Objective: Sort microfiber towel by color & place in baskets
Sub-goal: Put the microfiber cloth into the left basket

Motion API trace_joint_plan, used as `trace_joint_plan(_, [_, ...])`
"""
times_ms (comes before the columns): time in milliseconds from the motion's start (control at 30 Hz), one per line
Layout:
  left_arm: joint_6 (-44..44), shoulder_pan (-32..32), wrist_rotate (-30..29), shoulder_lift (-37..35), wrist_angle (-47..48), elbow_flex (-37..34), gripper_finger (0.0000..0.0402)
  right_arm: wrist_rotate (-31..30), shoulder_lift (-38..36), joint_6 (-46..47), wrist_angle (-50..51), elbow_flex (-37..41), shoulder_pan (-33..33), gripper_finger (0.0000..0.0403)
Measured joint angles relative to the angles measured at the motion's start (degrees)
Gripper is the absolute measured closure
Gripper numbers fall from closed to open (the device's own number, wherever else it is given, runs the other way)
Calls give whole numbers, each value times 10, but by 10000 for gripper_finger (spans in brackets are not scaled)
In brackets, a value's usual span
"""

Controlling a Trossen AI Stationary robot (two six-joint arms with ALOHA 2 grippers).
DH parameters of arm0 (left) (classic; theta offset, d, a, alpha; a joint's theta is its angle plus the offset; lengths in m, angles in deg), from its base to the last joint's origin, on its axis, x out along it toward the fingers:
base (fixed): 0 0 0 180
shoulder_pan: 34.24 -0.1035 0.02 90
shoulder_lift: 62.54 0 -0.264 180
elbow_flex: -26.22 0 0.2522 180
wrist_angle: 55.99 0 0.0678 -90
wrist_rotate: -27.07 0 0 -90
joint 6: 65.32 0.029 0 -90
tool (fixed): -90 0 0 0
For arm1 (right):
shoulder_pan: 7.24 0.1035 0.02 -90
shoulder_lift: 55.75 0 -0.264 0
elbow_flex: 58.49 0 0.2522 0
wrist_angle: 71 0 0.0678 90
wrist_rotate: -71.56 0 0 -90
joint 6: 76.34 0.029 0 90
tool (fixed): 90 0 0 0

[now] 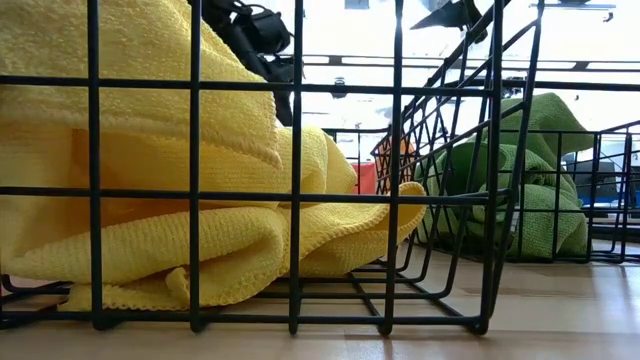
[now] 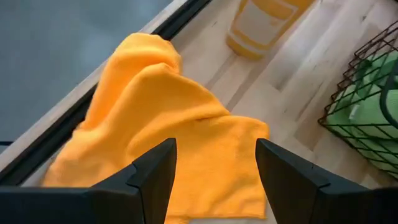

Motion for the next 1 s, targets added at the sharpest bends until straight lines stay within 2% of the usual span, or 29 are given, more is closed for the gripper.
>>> trace_joint_plan(100, [-2, 8, 32, -1, -10, 0, 196, -52, 1, -69, -4, 0, -1, 167])
trace_joint_plan(200, [-57, 15, 62, -20, -8, 0, 196, -111, 1, -101, -40, 0, -19, 167])
trace_joint_plan(333, [-119, 22, 28, -40, -7, 0, 196, -104, 1, -164, -48, 0, -63, 167])
trace_joint_plan(467, [-126, 39, -43, -43, -1, 0, 196, -69, 6, -225, -56, 0, -106, 167])
trace_joint_plan(567, [-140, 56, -70, -43, 5, 0, 196, -2, 4, -259, -88, 0, -135, 167])
trace_joint_plan(633, [-163, 65, -76, -42, 5, 0, 196, 54, 3, -252, -93, 0, -150, 167])
trace_joint_plan(700, [-181, 73, -68, -38, 5, 0, 196, 103, 3, -205, -77, 0, -159, 167])
trace_joint_plan(767, [-164, 80, -66, -32, 5, 0, 196, 143, 4, -172, -49, 0, -161, 167])
trace_joint_plan(900, [-65, 80, -73, -21, -3, 0, 196, 178, 6, -181, -20, 0, -161, 167])
trace_joint_plan(1000, [-95, 66, -71, -14, -2, 0, 196, 179, 6, -163, -38, 0, -163, 167])
